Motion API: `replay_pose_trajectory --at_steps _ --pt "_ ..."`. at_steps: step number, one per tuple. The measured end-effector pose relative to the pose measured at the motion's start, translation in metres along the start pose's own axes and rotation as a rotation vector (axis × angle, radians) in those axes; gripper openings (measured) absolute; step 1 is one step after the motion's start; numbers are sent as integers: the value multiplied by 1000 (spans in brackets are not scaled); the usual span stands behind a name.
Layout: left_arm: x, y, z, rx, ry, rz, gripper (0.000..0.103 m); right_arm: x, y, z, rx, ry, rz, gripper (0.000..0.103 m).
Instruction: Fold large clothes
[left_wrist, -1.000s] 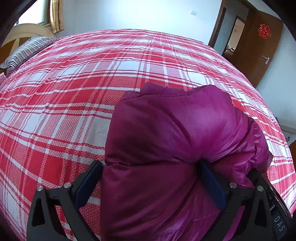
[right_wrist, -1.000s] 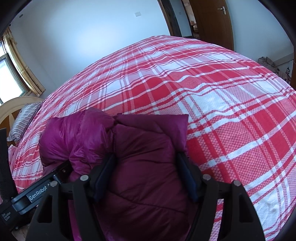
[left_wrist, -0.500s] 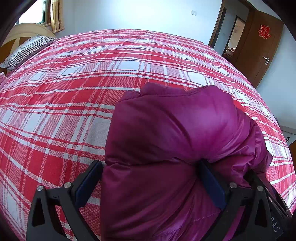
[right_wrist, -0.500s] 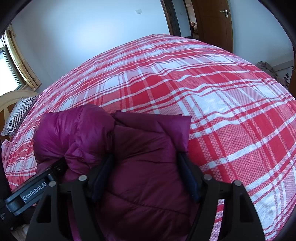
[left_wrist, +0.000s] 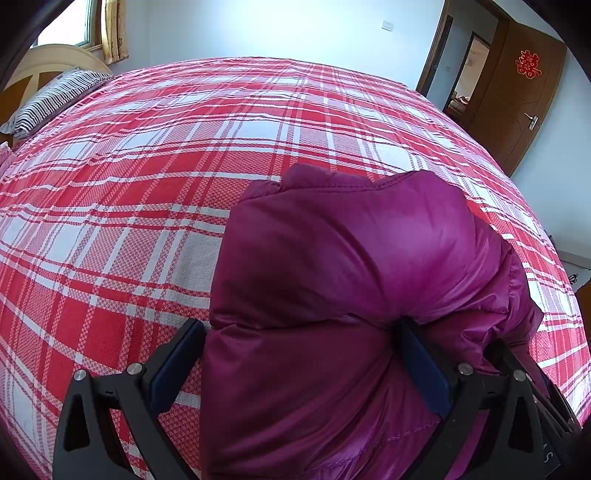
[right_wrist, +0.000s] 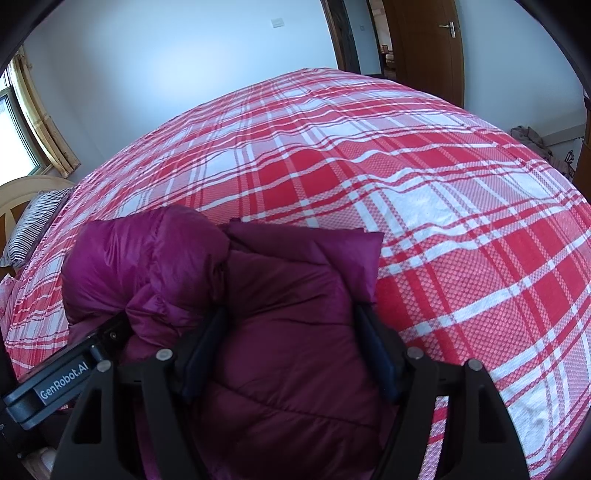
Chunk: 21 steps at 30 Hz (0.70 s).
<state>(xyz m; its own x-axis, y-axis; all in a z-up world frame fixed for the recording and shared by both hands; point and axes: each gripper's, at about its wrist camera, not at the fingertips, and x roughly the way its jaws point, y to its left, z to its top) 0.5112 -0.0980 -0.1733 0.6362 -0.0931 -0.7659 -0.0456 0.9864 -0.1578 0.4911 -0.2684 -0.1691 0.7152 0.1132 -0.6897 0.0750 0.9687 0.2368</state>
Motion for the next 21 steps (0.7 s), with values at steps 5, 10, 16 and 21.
replay_pose_trajectory --at_steps 5,10,16,21 --pt "-8 13 3 -13 50 -94 102 0 1 0 -4 1 -4 74" --pt "-53 30 -13 34 -34 -141 102 1 2 0 -8 3 -3 75" --pt "-76 18 22 71 -193 -142 102 -4 -1 -2 9 -15 19 75" --pt "-26 -5 60 87 -131 25 102 -10 -8 -4 48 -36 75 76"
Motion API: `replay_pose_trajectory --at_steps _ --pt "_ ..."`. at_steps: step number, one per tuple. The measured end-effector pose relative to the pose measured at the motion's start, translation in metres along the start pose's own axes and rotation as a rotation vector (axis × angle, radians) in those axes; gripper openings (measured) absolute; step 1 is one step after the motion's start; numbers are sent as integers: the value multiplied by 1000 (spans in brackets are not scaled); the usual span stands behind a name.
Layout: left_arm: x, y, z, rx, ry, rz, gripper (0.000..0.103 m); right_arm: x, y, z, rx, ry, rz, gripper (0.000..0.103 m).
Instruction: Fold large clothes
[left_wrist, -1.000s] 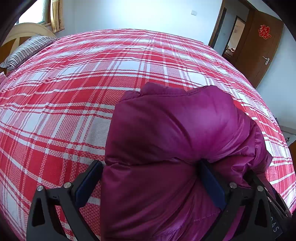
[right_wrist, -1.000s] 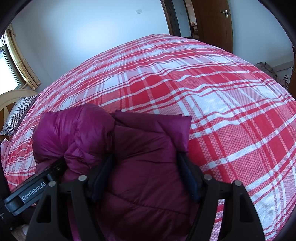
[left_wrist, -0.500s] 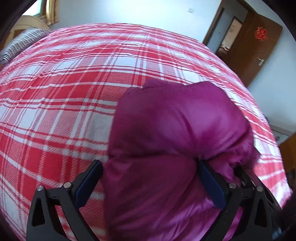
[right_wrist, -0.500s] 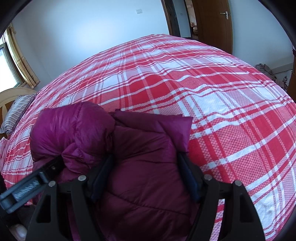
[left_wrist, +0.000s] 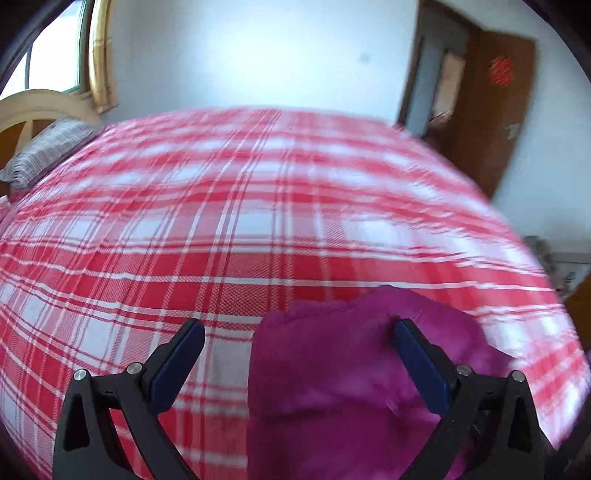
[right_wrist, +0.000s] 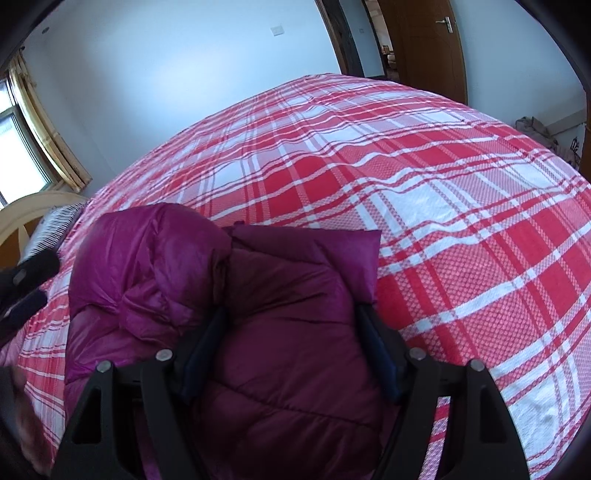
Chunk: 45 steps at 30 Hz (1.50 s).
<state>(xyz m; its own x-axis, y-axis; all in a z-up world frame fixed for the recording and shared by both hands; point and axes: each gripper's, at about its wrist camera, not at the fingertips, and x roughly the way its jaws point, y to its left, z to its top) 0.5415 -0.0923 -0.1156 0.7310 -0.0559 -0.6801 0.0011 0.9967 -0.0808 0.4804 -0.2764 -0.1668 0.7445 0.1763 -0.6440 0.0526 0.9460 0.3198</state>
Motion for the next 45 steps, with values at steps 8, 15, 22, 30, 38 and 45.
replay_pose_trajectory --at_steps 8,15,22,30,38,45 --pt "57 14 -19 -110 164 -16 102 -1 -3 0 23 -8 37 78" --pt "57 8 -20 -89 154 8 103 3 3 1 3 -3 10 79" --pt "11 30 -20 -98 135 -107 102 3 2 0 -2 1 9 79" --pt "-65 50 -93 -96 88 -356 102 -25 -13 5 52 -13 197 88" --pt "-51 44 -127 -102 72 -413 102 -45 -59 7 80 -3 277 83" --pt "-51 29 -127 10 57 -348 102 -11 -49 2 10 113 356 74"
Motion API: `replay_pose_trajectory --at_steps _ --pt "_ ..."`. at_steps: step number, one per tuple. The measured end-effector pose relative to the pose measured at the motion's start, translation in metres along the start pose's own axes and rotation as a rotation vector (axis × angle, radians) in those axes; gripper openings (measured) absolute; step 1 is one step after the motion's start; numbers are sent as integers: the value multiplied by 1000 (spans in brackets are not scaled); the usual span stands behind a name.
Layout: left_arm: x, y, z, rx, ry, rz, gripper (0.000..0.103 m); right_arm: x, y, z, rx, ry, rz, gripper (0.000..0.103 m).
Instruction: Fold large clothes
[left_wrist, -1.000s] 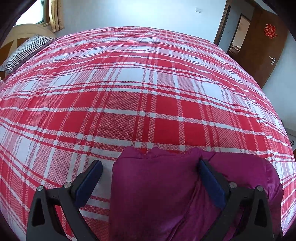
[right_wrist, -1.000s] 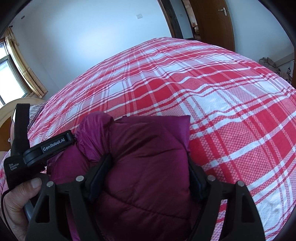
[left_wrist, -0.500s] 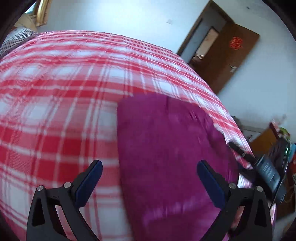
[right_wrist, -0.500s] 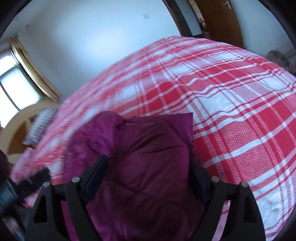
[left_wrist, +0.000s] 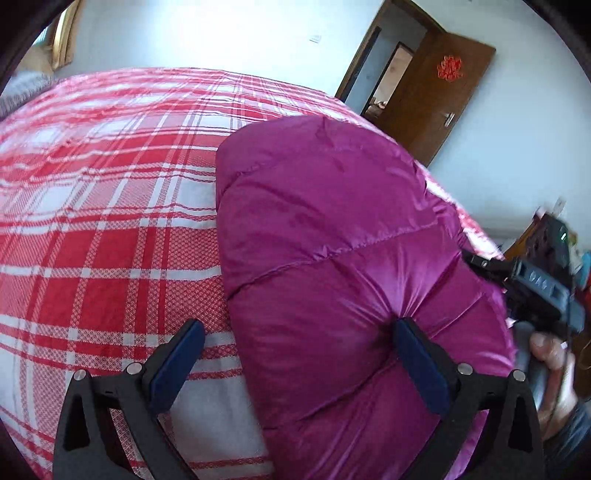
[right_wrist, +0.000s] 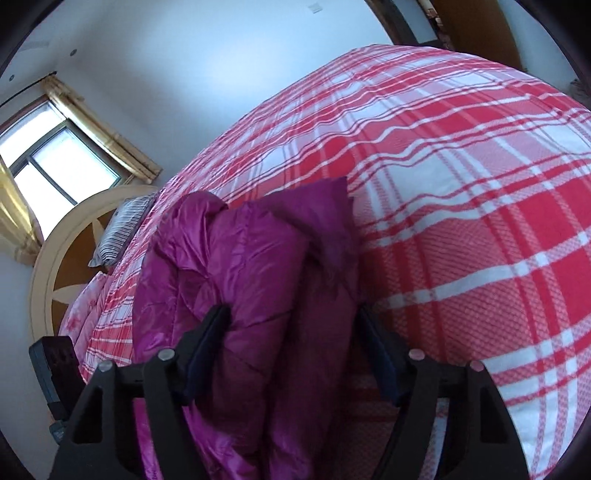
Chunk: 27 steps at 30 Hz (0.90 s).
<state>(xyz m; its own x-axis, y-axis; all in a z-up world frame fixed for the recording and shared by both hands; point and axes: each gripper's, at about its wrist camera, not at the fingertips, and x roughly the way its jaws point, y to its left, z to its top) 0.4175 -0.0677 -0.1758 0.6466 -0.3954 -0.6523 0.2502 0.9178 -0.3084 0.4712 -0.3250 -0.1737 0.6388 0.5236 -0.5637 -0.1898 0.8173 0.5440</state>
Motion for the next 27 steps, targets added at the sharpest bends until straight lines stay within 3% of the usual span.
replay_pose_trajectory --at_steps 9,11,13,16,18,20,27 --pt "2 -4 -2 31 -20 -9 100 15 0 0 16 68 119 44" --pt "-2 -11 -4 58 -31 -47 79 17 3 0 9 82 116 39" --pt "-7 -20 -6 96 -45 -30 71 18 9 -2 -4 82 106 32" --pt "-18 -30 -7 141 -54 -1 45 10 21 -8 -46 53 74 27" --pt "-33 -33 -7 158 -61 12 36 4 31 -13 -62 31 52 25" --pt "-46 -33 -6 160 -73 18 30 -2 38 -18 -58 16 53 24" --pt "-114 -17 -14 150 -170 65 29 -17 85 -33 -98 -11 108 22"
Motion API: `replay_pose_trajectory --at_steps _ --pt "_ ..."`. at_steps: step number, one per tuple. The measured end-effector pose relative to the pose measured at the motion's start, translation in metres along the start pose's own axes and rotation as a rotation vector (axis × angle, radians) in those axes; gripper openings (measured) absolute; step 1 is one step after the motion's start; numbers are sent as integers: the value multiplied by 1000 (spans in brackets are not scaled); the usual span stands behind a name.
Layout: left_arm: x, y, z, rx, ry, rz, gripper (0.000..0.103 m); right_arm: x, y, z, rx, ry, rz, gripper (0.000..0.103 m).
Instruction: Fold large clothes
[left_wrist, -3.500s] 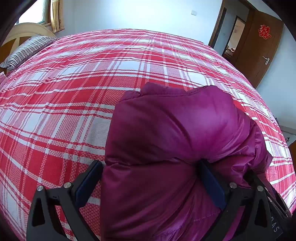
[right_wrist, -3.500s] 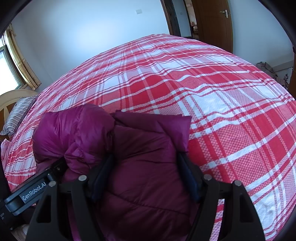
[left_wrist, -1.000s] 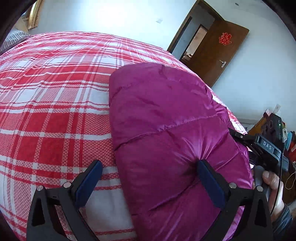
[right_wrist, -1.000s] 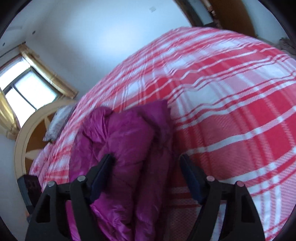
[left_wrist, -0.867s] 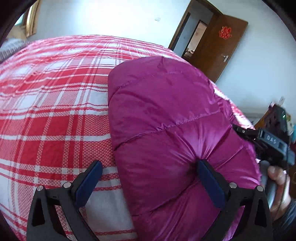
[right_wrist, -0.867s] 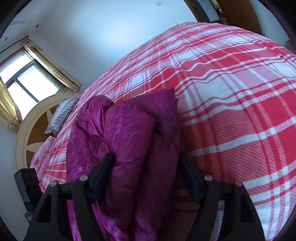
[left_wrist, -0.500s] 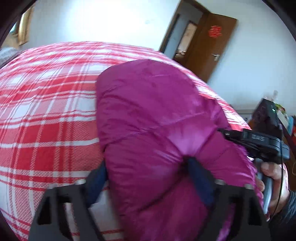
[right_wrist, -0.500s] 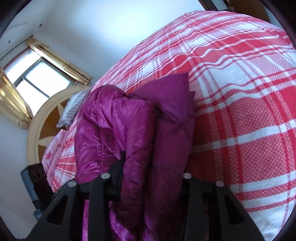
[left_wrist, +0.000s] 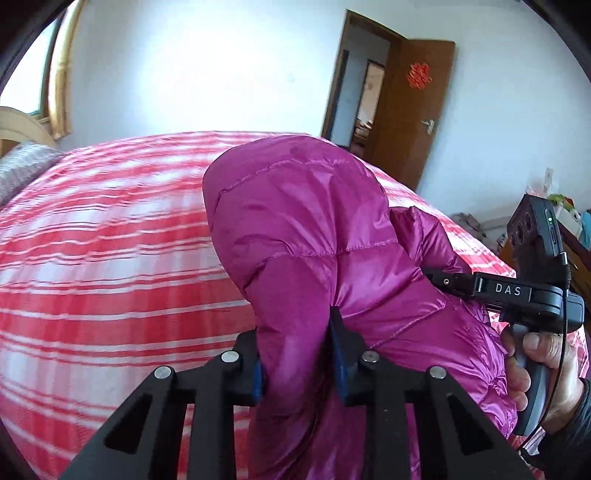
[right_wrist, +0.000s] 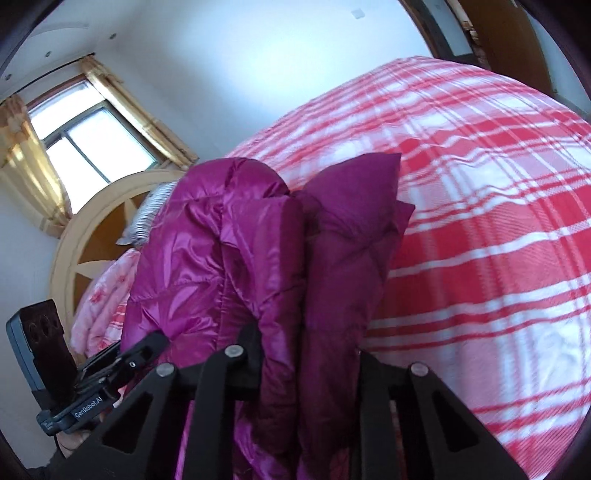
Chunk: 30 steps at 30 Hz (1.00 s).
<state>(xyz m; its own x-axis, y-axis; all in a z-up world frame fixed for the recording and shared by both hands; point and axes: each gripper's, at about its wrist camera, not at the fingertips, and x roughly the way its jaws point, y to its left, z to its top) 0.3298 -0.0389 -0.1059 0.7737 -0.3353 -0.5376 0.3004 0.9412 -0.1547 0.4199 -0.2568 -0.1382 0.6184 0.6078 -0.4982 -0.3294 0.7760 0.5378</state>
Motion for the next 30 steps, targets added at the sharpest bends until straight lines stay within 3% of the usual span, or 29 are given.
replay_pose_trajectory --at_steps 13,23,30 --pt "-97 100 -26 -110 -84 200 29 82 137 -7 -114 102 215 22" --pt "-121 174 -63 -210 -55 314 29 169 215 -31 -187 243 291 22" --pt "-122 206 -85 -257 -25 359 29 214 238 -47 -201 329 306 22"
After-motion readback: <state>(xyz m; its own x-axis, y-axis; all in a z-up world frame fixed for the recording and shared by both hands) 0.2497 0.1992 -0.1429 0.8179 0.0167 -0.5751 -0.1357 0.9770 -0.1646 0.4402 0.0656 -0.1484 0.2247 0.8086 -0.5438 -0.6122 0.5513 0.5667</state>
